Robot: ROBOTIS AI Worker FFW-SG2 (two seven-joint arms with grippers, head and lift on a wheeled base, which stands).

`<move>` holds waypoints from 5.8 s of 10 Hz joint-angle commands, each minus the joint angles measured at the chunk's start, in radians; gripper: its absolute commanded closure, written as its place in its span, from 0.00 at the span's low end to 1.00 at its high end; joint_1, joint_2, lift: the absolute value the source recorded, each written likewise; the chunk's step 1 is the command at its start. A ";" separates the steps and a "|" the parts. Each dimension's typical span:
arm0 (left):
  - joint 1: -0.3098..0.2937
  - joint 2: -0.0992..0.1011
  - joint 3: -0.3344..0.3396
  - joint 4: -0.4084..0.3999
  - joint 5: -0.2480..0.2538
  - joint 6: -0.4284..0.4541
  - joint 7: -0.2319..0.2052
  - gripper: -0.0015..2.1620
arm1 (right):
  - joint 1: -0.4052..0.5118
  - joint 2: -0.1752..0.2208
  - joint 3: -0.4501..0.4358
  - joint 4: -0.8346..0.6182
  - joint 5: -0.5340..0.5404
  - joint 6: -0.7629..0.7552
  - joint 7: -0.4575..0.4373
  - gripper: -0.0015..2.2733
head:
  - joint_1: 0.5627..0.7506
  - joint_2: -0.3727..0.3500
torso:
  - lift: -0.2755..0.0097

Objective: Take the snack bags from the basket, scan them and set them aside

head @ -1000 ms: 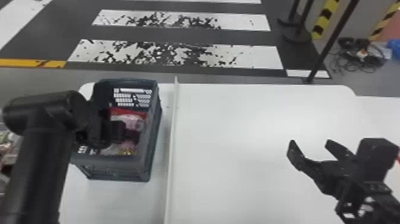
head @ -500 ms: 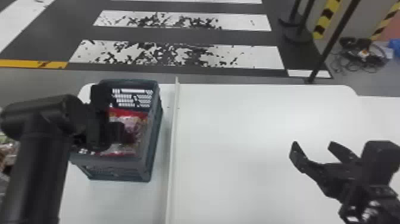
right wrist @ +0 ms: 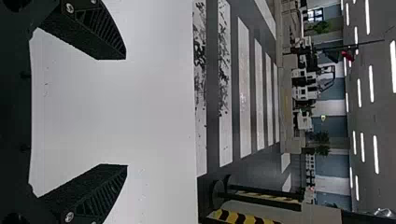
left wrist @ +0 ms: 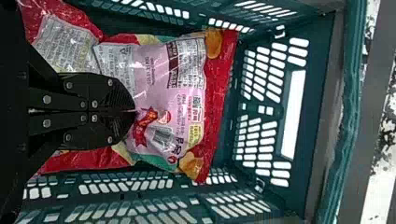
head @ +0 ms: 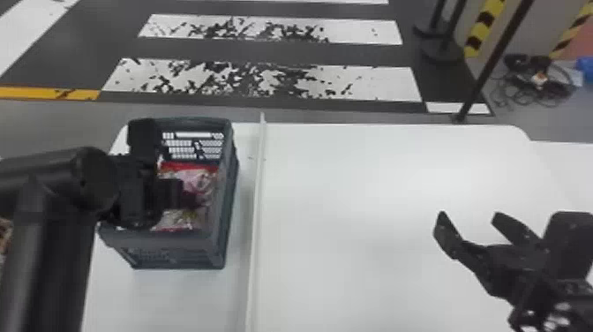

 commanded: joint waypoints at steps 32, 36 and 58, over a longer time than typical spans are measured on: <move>0.309 -0.015 -0.353 -0.764 0.052 -0.052 -0.095 0.90 | 0.006 0.009 -0.066 -0.002 -0.047 -0.063 -0.006 0.04 | 0.70 0.05 | 0.70; 0.289 0.055 -0.534 -0.640 -0.031 -0.049 -0.195 0.90 | -0.012 0.011 -0.082 0.031 -0.049 -0.167 -0.006 0.04 | 0.70 0.03 | 0.70; 0.398 0.087 -0.472 -0.405 -0.284 -0.899 -0.061 0.03 | 0.017 -0.005 -0.096 0.094 -0.087 -0.413 0.014 0.04 | 0.70 0.03 | 0.70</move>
